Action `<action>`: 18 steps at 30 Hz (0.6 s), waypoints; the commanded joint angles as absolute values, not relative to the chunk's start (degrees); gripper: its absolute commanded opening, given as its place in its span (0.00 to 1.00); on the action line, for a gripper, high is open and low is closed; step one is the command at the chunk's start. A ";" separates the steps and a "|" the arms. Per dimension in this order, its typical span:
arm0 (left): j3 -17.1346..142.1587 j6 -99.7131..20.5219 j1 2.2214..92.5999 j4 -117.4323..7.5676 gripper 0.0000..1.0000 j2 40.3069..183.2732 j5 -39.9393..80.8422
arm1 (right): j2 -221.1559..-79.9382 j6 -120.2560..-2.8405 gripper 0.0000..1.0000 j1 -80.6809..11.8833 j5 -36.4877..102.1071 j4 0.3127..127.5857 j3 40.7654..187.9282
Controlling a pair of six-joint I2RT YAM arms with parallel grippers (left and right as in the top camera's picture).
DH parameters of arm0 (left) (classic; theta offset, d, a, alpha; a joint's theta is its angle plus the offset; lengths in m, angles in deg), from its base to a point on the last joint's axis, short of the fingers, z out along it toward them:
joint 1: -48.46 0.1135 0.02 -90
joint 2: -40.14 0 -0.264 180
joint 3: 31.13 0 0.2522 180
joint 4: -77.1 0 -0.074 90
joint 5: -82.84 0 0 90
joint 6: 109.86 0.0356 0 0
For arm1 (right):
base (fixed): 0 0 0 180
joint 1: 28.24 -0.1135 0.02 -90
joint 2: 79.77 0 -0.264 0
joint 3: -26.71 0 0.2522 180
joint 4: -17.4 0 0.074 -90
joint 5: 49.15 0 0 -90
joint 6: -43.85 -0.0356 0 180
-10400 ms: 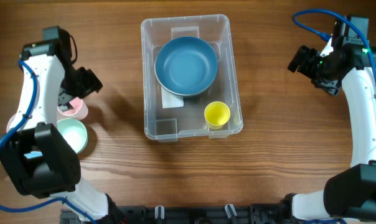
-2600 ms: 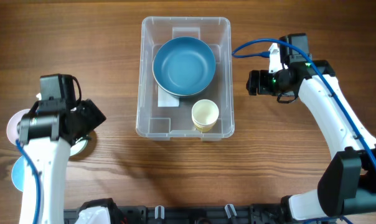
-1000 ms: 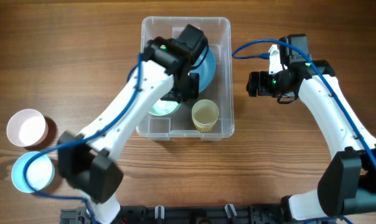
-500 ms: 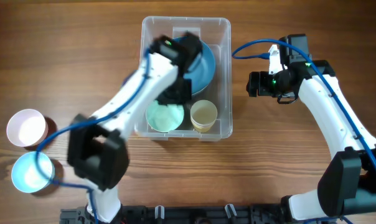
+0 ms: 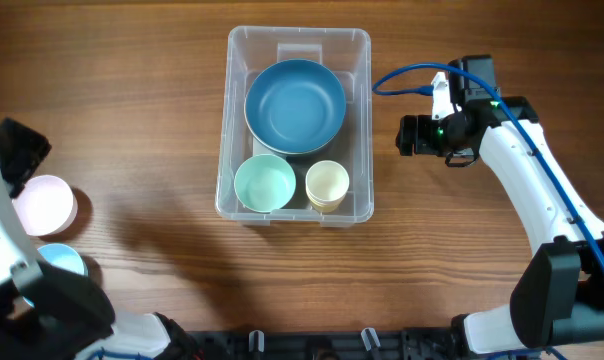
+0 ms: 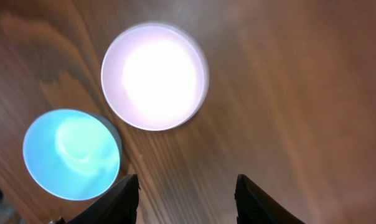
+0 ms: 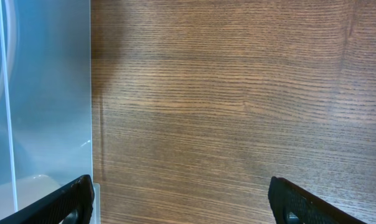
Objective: Pack container
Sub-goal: 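Grasp the pink bowl rim with the left gripper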
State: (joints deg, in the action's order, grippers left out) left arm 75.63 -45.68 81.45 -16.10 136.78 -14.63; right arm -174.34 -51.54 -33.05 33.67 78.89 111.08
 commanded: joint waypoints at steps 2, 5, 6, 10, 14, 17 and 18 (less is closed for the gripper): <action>71.82 -42.84 83.75 -21.17 0.51 147.03 -9.32 | -174.93 -52.57 0.91 -33.08 34.46 79.00 110.90; 71.82 -42.56 83.62 -24.15 0.52 155.58 -9.30 | -174.93 -52.57 0.91 -33.08 34.46 79.33 110.90; 71.82 -42.56 83.62 -24.56 0.52 156.63 -9.32 | -174.93 -52.54 0.91 -33.08 34.46 79.33 110.90; 71.82 -42.56 83.62 -26.25 0.51 160.94 -9.16 | -174.93 -52.54 0.91 -33.08 34.46 79.39 110.90; 71.82 -42.58 83.62 -27.08 0.34 161.46 -9.14 | -174.93 -52.54 0.91 -33.08 34.46 79.54 110.90; 71.84 -42.58 83.22 -27.62 0.04 161.44 -9.10 | -174.93 -52.57 0.91 -33.08 34.46 79.68 110.90; 71.84 -42.58 82.85 -27.78 0.04 161.44 -9.10 | -174.93 -52.57 0.91 -33.08 34.48 79.68 110.90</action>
State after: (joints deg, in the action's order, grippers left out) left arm 71.87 -42.86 83.49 -27.12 161.00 -10.17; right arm -174.34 -51.54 -33.05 33.67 79.57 111.08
